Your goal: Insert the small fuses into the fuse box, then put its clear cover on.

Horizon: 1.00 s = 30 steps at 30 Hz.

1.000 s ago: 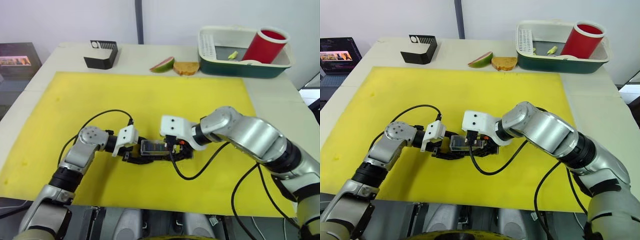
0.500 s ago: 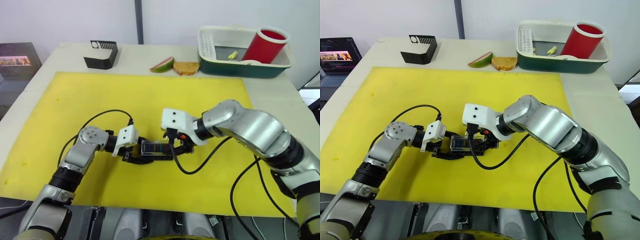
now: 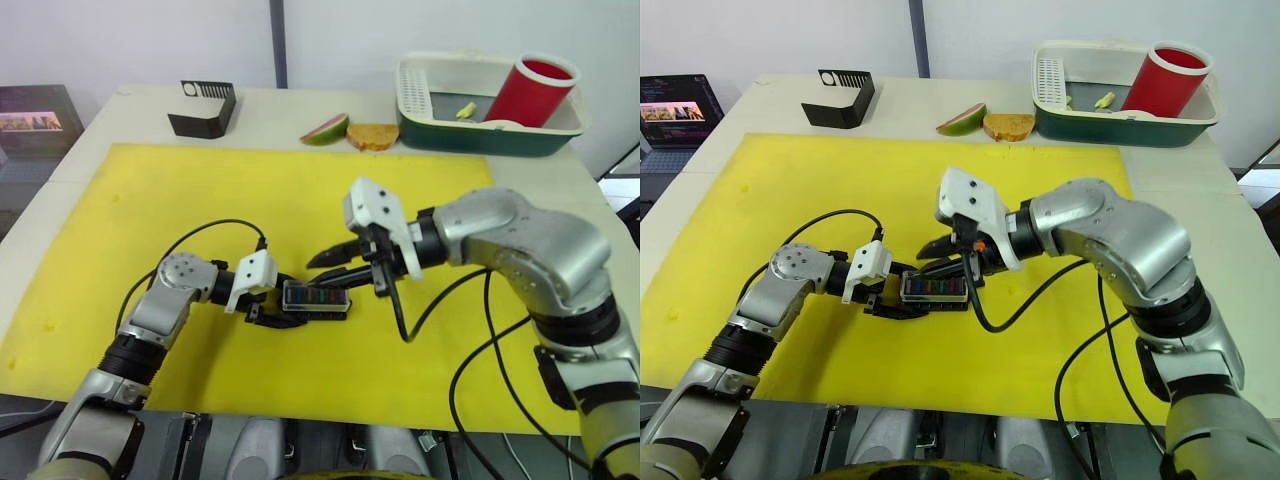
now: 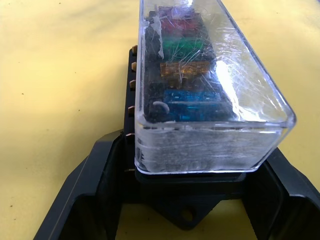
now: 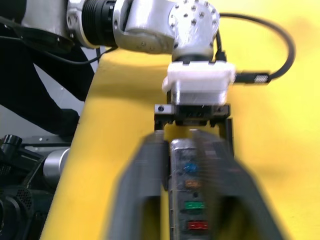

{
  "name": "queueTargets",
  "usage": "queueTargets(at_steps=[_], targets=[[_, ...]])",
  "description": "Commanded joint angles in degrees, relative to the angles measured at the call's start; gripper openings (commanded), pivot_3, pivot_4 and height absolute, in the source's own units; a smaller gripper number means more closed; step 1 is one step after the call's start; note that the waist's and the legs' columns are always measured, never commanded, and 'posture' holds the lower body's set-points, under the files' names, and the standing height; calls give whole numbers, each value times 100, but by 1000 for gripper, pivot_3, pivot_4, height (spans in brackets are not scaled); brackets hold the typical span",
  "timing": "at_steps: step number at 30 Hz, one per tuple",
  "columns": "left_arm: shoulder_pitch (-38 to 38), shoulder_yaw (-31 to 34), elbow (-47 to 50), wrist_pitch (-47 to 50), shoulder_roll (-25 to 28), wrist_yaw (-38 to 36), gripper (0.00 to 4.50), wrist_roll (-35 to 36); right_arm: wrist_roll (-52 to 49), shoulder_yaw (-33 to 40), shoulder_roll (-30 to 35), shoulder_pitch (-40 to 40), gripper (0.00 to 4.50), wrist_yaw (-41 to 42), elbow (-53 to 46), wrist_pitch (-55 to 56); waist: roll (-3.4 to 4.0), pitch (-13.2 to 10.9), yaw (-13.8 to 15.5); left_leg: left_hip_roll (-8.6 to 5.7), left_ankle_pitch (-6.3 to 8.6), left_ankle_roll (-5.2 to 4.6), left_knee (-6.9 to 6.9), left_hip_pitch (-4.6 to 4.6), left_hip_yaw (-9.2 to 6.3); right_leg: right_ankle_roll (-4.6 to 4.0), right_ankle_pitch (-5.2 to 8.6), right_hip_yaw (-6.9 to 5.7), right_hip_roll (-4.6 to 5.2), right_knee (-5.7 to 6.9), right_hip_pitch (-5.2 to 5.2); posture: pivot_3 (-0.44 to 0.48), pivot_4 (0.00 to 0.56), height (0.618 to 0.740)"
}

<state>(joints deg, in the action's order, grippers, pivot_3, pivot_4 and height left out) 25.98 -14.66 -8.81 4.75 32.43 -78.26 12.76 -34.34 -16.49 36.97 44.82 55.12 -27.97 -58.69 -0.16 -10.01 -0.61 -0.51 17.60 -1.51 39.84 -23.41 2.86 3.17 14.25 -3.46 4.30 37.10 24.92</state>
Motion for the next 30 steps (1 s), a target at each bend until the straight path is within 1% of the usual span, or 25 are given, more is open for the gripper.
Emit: queueTargets(at_steps=[1, 6, 12, 16, 18, 20, 26, 30], targets=[[-6, -29, 41, 38, -35, 57, 2695, -17, 265, -94, -128, -146, 96, -181, 13, 429, 0, 0, 3, 0, 0, 0, 0, 0, 0, 0, 0, 0, 0, 0, 0, 0, 150, 740], [-8, -40, 51, 26, -24, 46, 2695, -29, 579, -242, -212, -331, 96, -316, 204, 733, 0, 0, 6, -1, 0, 0, 1, 0, 0, 0, 0, -1, 0, 0, -1, 0, 150, 740], [-38, -42, 91, 36, -8, 51, 2695, -32, 669, -441, -241, -406, 96, -186, 327, 829, 0, 0, 4, -1, 0, 0, 1, 0, 0, 1, 0, -1, -1, 0, -1, 0, 150, 740], [-58, -57, 121, 36, -12, 58, 2695, -37, 1605, -1726, -31, -524, 96, -144, 867, 856, 1, 0, -1, -1, 0, 0, 1, 2, 0, 0, 0, -2, -2, 0, -3, 0, 150, 740], [-67, -70, 138, 30, -13, 63, 2695, -48, 1986, -2074, -35, -504, 96, -302, 1231, 716, 3, 17, -6, -2, 1, -1, 1, 6, 2, 0, 0, -2, -2, 0, -7, 0, 150, 740], [-81, -71, 160, 35, -12, 74, 2695, -51, 2140, -2191, 2, -492, 96, -297, 1346, 690, 3, 29, -8, -2, 1, -1, 1, 23, 0, 0, 0, -4, -3, -1, -24, 0, 150, 740], [-145, -65, 197, 18, 11, 92, 2695, -68, 2093, -2054, 101, -519, 96, -128, 1179, 659, -4, 62, -9, -1, 1, -2, -12, 54, -1, -17, 11, -3, 0, -8, -50, 0, 150, 740], [-135, -63, 170, -3, 5, 98, 2695, -79, 1711, -1281, -160, -548, 96, -175, 1049, 947, -7, 64, 0, -1, 1, -2, -16, 53, -1, -16, 10, -3, 1, -10, -49, 0, 150, 740]])
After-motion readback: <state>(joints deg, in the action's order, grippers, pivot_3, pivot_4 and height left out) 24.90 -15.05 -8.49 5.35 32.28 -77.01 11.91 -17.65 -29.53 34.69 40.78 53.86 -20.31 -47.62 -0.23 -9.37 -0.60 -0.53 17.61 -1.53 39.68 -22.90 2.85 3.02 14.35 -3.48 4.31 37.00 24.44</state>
